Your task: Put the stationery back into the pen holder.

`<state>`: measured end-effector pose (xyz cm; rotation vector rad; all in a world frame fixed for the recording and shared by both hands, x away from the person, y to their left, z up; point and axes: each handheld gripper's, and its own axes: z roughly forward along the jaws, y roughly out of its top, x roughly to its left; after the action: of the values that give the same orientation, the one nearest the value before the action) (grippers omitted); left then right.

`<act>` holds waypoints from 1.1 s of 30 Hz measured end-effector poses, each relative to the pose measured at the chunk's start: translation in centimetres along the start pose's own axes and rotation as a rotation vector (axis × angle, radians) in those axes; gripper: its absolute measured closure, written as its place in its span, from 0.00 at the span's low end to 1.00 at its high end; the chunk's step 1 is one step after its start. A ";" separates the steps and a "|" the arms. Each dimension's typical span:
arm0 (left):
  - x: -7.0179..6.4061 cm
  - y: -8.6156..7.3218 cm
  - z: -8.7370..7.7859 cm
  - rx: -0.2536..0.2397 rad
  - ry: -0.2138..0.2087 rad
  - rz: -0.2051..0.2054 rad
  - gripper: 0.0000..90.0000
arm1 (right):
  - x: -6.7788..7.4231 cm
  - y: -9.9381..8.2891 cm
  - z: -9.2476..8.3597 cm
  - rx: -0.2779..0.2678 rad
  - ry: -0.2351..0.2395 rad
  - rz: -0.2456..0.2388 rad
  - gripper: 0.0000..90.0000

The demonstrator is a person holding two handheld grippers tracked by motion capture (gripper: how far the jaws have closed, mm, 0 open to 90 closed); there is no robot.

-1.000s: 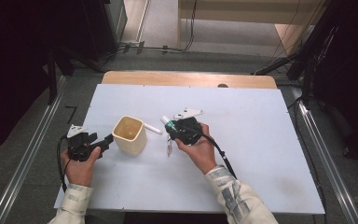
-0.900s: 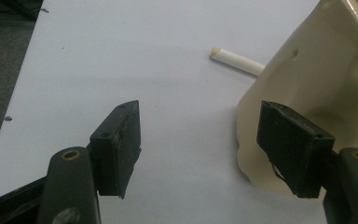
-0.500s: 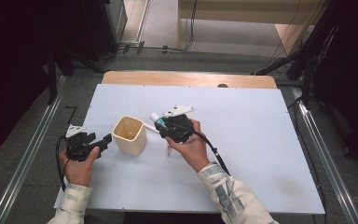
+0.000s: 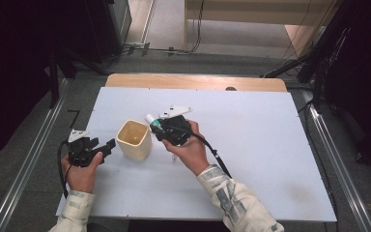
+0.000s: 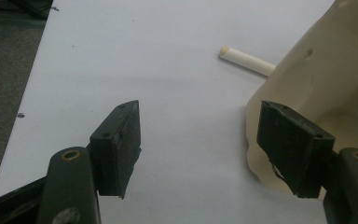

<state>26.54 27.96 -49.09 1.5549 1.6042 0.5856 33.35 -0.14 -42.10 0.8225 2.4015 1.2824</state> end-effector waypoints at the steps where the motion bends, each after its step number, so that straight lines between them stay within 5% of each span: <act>1: 0.0 0.0 0.0 0.000 0.000 -0.001 0.35 | 0.1 0.2 0.1 0.000 0.002 -0.002 0.71; 18: 0.1 0.0 0.0 -0.006 0.011 0.000 0.35 | 2.6 3.3 2.0 -0.017 0.065 -0.035 0.71; 33: 0.3 0.0 0.0 -0.009 0.005 -0.010 0.35 | 4.1 4.2 4.2 0.002 0.107 -0.041 0.71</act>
<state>26.61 28.28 -49.14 1.5388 1.6097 0.5911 33.70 6.96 -40.96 0.7183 2.4885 1.3405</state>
